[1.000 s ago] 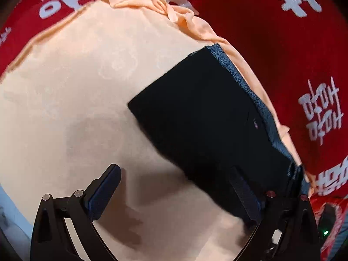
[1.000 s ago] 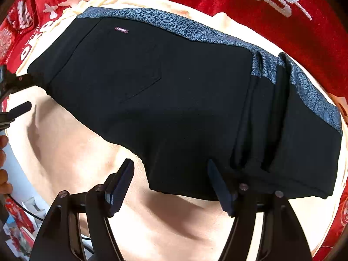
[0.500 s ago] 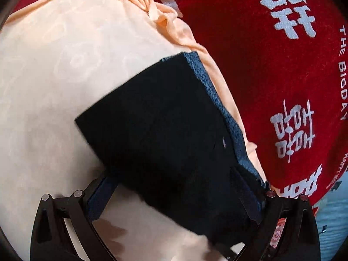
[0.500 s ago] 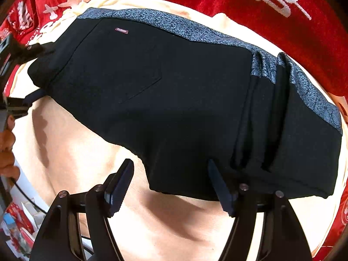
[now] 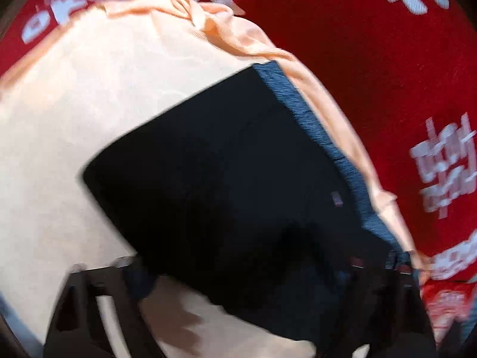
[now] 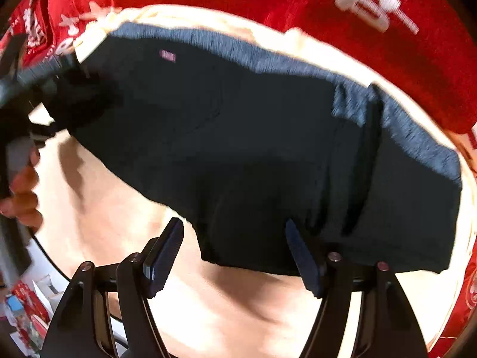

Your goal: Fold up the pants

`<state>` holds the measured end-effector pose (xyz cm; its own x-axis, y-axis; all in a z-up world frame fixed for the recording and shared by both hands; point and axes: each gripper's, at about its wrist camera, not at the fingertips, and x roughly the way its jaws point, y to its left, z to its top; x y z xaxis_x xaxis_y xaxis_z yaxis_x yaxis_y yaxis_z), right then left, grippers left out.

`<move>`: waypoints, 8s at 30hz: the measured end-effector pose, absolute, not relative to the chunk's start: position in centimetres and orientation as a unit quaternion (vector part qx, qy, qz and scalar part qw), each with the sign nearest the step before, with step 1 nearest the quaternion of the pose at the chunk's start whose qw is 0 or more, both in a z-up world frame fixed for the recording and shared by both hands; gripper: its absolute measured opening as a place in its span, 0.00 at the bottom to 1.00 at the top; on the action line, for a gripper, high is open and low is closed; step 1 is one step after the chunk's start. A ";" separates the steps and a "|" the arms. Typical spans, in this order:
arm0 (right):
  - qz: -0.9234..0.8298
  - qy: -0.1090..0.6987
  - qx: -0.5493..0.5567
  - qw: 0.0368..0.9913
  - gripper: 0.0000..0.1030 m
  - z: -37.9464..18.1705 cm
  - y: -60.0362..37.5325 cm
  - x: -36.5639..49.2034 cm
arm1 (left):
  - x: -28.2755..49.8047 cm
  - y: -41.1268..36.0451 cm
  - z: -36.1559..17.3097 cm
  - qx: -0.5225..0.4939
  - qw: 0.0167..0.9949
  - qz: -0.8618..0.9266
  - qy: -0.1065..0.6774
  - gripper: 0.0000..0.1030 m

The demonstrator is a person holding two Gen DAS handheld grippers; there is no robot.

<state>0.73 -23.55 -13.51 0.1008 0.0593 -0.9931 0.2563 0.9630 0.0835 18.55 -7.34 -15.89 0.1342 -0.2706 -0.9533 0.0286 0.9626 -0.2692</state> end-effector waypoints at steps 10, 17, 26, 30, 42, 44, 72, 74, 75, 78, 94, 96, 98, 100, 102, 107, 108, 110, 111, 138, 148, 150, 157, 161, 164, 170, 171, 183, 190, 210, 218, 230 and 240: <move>0.006 0.644 0.199 0.739 0.72 -6.7 -27.3 11.2 | 12.8 -14.5 -12.9 0.212 0.814 -0.158 0.517 0.36; 0.108 0.691 0.154 0.698 0.77 -6.2 -20.9 19.8 | 10.8 -16.0 -12.8 0.275 0.818 -0.167 0.476 0.36; 0.170 0.764 0.097 0.614 0.78 -11.3 -12.3 24.9 | 9.9 -16.3 -12.2 0.293 0.821 -0.167 0.460 0.36; 0.163 0.785 0.062 0.595 0.64 -13.9 -11.8 24.9 | 9.1 -16.6 -11.7 0.294 0.822 -0.166 0.458 0.36; 0.177 0.702 0.199 0.661 0.16 -8.4 -20.9 19.0 | 4.9 -21.6 -6.8 0.300 0.828 -0.221 0.419 0.36; 0.181 0.678 0.226 0.676 0.16 -6.8 -23.4 17.4 | 3.9 -23.0 -5.3 0.292 0.829 -0.239 0.412 0.36; 0.010 0.532 0.493 0.688 0.16 -14.3 -51.6 -12.7 | -15.5 -45.7 -10.1 0.391 0.705 -0.420 0.417 0.36; 0.001 0.532 0.500 0.684 0.16 -15.5 -51.6 -13.2 | -16.0 -45.6 -10.6 0.404 0.705 -0.417 0.407 0.40; -0.002 0.531 0.502 0.683 0.17 -15.8 -51.6 -13.3 | -16.2 -45.4 -10.8 0.408 0.705 -0.416 0.405 0.43; -0.011 0.533 0.501 0.682 0.18 -16.1 -51.6 -13.7 | -15.5 -44.5 -10.1 0.383 0.701 -0.411 0.439 0.75; -0.132 0.577 0.378 0.712 0.30 -12.8 -48.6 -14.2 | -3.3 -32.8 -7.5 0.260 0.733 -0.270 0.567 0.75; -0.163 0.579 0.355 0.715 0.30 -12.1 -48.4 -14.8 | -2.9 -32.1 -7.4 0.252 0.734 -0.262 0.574 0.75; -0.195 0.575 0.309 0.732 0.30 -10.7 -47.6 -14.8 | -1.5 -31.4 -7.7 0.243 0.732 -0.256 0.583 0.75; -0.201 0.560 0.279 0.754 0.30 -9.0 -46.5 -14.7 | -0.7 -30.9 -8.0 0.236 0.731 -0.247 0.590 0.75; -0.194 0.555 0.261 0.766 0.30 -8.1 -45.2 -14.1 | 0.4 -30.5 -8.6 0.234 0.729 -0.238 0.597 0.75; -0.167 0.588 0.231 0.756 0.29 -10.0 -42.6 -11.8 | 1.2 -29.7 -8.9 0.220 0.720 -0.238 0.614 0.75; -0.172 0.595 0.236 0.749 0.29 -10.8 -42.4 -11.6 | 1.3 -29.6 -8.9 0.221 0.719 -0.240 0.614 0.75; -0.188 0.599 0.244 0.739 0.29 -11.8 -42.4 -11.7 | 1.6 -29.4 -8.9 0.223 0.717 -0.244 0.614 0.75; -0.195 0.597 0.252 0.736 0.29 -12.1 -42.5 -11.9 | 1.7 -29.3 -8.9 0.222 0.716 -0.246 0.614 0.75; -0.274 0.607 0.276 0.693 0.50 -13.0 -41.8 -12.2 | 6.2 -25.9 -8.3 0.208 0.707 -0.269 0.620 0.75; -0.236 0.614 0.299 0.691 0.59 -13.1 -43.4 -12.5 | 6.8 -26.2 -8.3 0.142 0.707 -0.270 0.638 0.95; -0.227 0.615 0.301 0.693 0.61 -12.8 -44.0 -12.7 | 7.2 -26.3 -8.7 0.141 0.706 -0.260 0.644 0.95; -0.212 0.599 0.347 0.690 0.66 -12.9 -47.4 -15.1 | 8.1 -27.3 -10.0 0.132 0.693 -0.254 0.662 0.95; -0.209 0.589 0.380 0.682 0.66 -13.7 -48.7 -16.4 | 8.5 -28.3 -10.6 0.134 0.690 -0.251 0.666 0.95; -0.202 0.581 0.394 0.683 0.67 -14.0 -49.3 -16.1 | 9.1 -28.7 -11.3 0.123 0.678 -0.252 0.679 0.95; -0.160 0.554 0.411 0.706 0.74 -14.2 -51.3 -14.2 | 9.6 -29.1 -12.7 0.089 0.640 -0.280 0.710 0.95; -0.149 0.558 0.408 0.707 0.75 -14.4 -51.7 -13.8 | 9.6 -29.2 -12.6 0.093 0.640 -0.285 0.707 0.95; -0.051 0.569 0.436 0.695 0.77 -17.7 -53.8 -11.2 | 11.9 -30.7 -15.7 0.065 0.598 -0.344 0.721 0.95; 0.029 0.546 0.483 0.684 0.77 -20.1 -54.6 -10.5 | 11.5 -32.0 -16.8 0.053 0.585 -0.362 0.724 0.99; 0.036 0.511 0.528 0.677 0.41 -19.0 -53.7 -9.3 | 8.0 -31.7 -12.2 0.041 0.638 -0.347 0.686 0.62; 0.035 0.495 0.537 0.682 0.40 -15.6 -50.8 -11.5 | 6.3 -28.9 -8.2 0.053 0.631 -0.372 0.679 0.61; 0.016 0.496 0.560 0.663 0.40 -15.0 -43.4 -17.6 | 2.2 -20.8 -7.8 0.095 0.621 -0.375 0.681 0.61; -0.027 0.551 0.522 0.651 0.63 -18.7 -42.4 -18.1 | 2.5 -16.6 -11.8 0.096 0.653 -0.318 0.681 0.94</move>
<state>-18.10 -42.35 -18.70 0.3924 0.5391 -0.7453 0.6104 0.4535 0.6494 2.54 -16.56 -11.81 -0.1288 -0.2847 -0.9499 0.5462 0.7791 -0.3076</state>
